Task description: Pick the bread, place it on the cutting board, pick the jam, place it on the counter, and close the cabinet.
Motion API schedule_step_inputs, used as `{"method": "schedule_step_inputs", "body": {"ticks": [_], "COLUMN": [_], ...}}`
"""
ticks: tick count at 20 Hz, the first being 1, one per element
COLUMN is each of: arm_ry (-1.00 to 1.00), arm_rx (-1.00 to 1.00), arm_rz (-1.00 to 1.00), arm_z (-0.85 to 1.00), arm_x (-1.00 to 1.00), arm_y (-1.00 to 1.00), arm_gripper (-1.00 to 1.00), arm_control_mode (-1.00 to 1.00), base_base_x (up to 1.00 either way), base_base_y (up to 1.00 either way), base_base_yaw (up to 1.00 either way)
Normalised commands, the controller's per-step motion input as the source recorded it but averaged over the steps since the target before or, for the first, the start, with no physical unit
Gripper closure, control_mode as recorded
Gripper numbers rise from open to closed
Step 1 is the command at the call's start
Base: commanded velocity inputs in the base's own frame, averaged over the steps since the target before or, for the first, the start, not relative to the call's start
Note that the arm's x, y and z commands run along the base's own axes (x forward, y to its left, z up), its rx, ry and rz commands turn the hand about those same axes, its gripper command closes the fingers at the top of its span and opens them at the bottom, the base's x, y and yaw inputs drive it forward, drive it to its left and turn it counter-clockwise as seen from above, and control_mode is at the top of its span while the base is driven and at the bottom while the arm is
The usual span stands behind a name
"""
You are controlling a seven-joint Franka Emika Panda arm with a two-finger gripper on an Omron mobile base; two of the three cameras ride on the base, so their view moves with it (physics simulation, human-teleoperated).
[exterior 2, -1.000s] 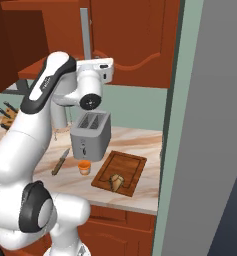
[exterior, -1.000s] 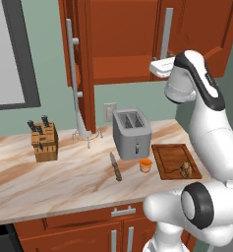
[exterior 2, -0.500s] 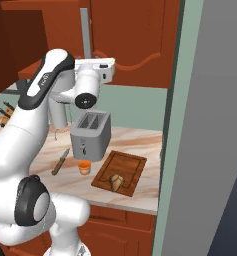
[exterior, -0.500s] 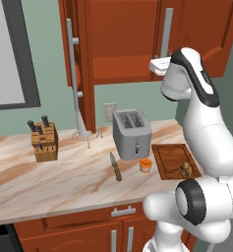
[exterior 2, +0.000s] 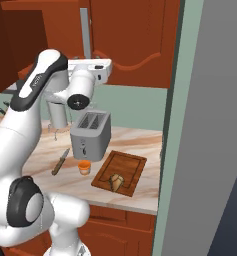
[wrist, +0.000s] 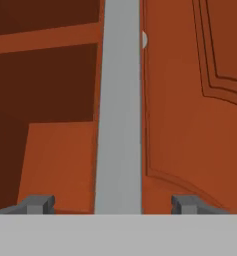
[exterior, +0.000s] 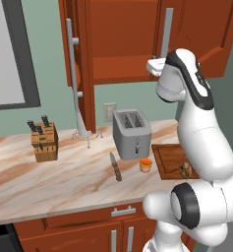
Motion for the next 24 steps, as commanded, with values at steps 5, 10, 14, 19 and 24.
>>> {"method": "schedule_step_inputs", "body": {"ticks": [5, 10, 14, 19, 24], "arm_ry": [0.00, 0.00, 0.00, 0.00, 0.00], "arm_rx": [0.00, 0.00, 0.00, 0.00, 0.00], "arm_rz": [0.00, 0.00, 0.00, 0.00, -0.01], "arm_z": [0.00, 0.03, 0.07, 0.08, 0.10], "arm_x": [-0.34, -0.50, -0.47, -0.43, -0.42], "arm_y": [0.00, 0.00, 0.00, 0.00, 0.00], "arm_gripper": [-1.00, -1.00, -1.00, -1.00, -1.00], "arm_control_mode": [-1.00, -1.00, -1.00, -1.00, -1.00], "base_base_x": [0.00, 0.00, 0.00, 0.00, 0.00], "base_base_y": [0.00, 0.00, 0.00, 0.00, 0.00], "base_base_yaw": [0.00, 0.00, 0.00, 0.00, 0.00]}}
